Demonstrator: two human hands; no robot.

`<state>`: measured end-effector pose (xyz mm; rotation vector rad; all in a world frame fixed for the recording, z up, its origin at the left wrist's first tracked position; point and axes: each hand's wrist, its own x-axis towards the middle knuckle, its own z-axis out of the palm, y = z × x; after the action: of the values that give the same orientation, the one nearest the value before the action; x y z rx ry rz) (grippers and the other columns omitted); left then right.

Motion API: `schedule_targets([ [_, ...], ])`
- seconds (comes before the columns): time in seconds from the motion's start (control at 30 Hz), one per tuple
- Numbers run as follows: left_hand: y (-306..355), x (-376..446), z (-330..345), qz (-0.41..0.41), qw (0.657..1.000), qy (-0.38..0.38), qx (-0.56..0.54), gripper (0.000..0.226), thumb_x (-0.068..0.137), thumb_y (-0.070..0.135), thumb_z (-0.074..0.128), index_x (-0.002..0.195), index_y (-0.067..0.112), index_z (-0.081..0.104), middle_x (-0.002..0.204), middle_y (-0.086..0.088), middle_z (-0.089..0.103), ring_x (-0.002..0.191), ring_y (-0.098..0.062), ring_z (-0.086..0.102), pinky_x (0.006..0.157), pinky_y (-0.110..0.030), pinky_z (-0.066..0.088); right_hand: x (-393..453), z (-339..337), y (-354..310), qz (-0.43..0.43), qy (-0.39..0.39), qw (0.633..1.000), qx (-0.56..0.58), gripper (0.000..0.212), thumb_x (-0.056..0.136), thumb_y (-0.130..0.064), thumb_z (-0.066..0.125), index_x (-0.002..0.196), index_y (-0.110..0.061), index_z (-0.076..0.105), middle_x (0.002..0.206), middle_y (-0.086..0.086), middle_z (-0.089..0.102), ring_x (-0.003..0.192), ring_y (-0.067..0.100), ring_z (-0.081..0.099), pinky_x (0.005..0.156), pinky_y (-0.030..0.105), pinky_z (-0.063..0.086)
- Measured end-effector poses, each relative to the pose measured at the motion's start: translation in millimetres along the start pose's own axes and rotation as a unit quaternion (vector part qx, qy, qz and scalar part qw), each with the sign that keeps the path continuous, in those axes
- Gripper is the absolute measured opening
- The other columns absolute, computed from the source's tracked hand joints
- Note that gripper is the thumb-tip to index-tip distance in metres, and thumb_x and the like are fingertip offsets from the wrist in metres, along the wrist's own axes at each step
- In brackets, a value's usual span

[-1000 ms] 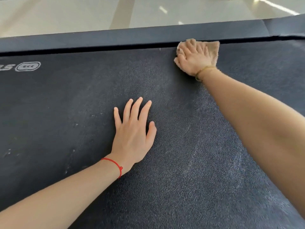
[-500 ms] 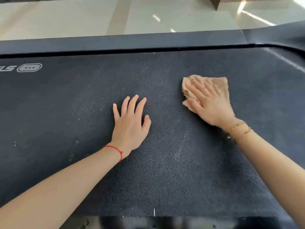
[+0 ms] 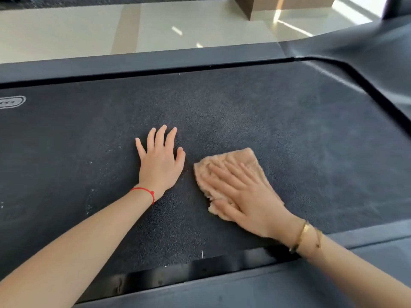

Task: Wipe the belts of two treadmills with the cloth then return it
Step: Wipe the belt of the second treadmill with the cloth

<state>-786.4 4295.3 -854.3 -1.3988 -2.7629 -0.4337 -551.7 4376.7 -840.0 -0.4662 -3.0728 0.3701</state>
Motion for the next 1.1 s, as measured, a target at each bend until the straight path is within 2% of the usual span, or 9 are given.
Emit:
schedule_targets([
  [0.17,1,0,0,-0.003,1.0,0.001,0.003,0.056,0.1,0.038,0.035,0.153,0.022,0.028,0.161,-0.004,0.023,0.149,-0.027,0.014,0.118,-0.063,0.007,11,-21,56,0.22,0.041,0.975,-0.009,0.056,0.103,-0.051,0.026,0.156,-0.041,0.01,0.165,-0.015,-0.002,0.15,0.01,-0.014,0.122,0.036,-0.012],
  [0.23,2,0,0,-0.002,1.0,0.003,-0.001,0.056,0.1,0.037,0.035,0.153,0.021,0.029,0.161,-0.005,0.024,0.149,-0.027,0.015,0.118,-0.063,0.007,18,-22,52,0.257,0.051,0.965,-0.002,0.056,0.103,-0.05,0.026,0.156,-0.039,0.011,0.165,-0.013,-0.002,0.152,0.014,-0.013,0.123,0.04,-0.01],
  [0.4,2,-1,0,0.002,1.0,0.003,0.001,0.057,0.099,0.037,0.036,0.153,0.02,0.029,0.161,-0.007,0.025,0.149,-0.03,0.016,0.117,-0.064,0.007,5,-5,-21,0.101,0.016,0.995,-0.015,0.053,0.105,-0.047,0.024,0.156,-0.04,0.013,0.165,-0.013,0.001,0.152,0.016,-0.012,0.123,0.044,-0.008],
  [0.53,1,-3,0,0.008,1.0,-0.001,0.004,0.057,0.1,0.036,0.035,0.153,0.019,0.029,0.161,-0.008,0.024,0.15,-0.031,0.014,0.117,-0.064,0.008,-22,8,-59,0.011,-0.017,1.0,0.002,0.057,0.105,-0.051,0.027,0.157,-0.038,0.009,0.165,-0.014,-0.001,0.153,0.014,-0.011,0.124,0.043,-0.006],
  [0.67,2,-4,-2,0.011,1.0,-0.014,-0.014,0.054,0.101,0.032,0.036,0.153,0.018,0.029,0.161,-0.009,0.023,0.15,-0.031,0.012,0.117,-0.065,0.006,-38,2,-43,0.046,-0.008,0.999,0.006,0.059,0.103,-0.054,0.031,0.156,-0.041,0.009,0.165,-0.019,-0.001,0.153,0.011,-0.009,0.125,0.043,-0.001],
  [0.8,15,-8,-3,0.038,0.998,-0.021,-0.034,0.053,0.101,0.029,0.035,0.153,0.02,0.028,0.161,-0.006,0.023,0.151,-0.028,0.011,0.117,-0.066,0.004,-52,-10,-8,0.167,0.022,0.986,-0.007,0.059,0.102,-0.053,0.033,0.155,-0.042,0.011,0.163,-0.02,0.001,0.152,0.01,-0.009,0.124,0.044,0.003],
  [0.9,37,-6,-2,0.059,0.997,-0.026,-0.046,0.053,0.102,0.029,0.035,0.153,0.021,0.026,0.162,-0.005,0.021,0.151,-0.027,0.01,0.117,-0.065,0.003,-54,-14,4,0.244,0.028,0.969,0.002,0.059,0.102,-0.052,0.029,0.156,-0.042,0.007,0.163,-0.019,-0.007,0.15,0.009,-0.019,0.123,0.044,-0.001],
  [0.97,55,-3,0,0.058,0.996,-0.028,-0.056,0.053,0.102,0.029,0.034,0.154,0.021,0.025,0.162,-0.005,0.02,0.151,-0.027,0.009,0.117,-0.065,0.003,-52,-12,-5,0.237,0.022,0.971,0.006,0.058,0.102,-0.052,0.025,0.156,-0.042,0.005,0.163,-0.019,-0.009,0.149,0.01,-0.022,0.122,0.045,-0.005],
  [1.1,86,5,4,0.038,0.996,-0.033,-0.08,0.053,0.102,0.026,0.034,0.154,0.018,0.025,0.162,-0.007,0.019,0.151,-0.029,0.007,0.116,-0.067,0.002,-66,-5,-28,0.126,0.003,0.992,0.018,0.056,0.104,-0.053,0.02,0.157,-0.041,0.007,0.165,-0.017,-0.004,0.152,0.012,-0.015,0.123,0.04,-0.01],
])
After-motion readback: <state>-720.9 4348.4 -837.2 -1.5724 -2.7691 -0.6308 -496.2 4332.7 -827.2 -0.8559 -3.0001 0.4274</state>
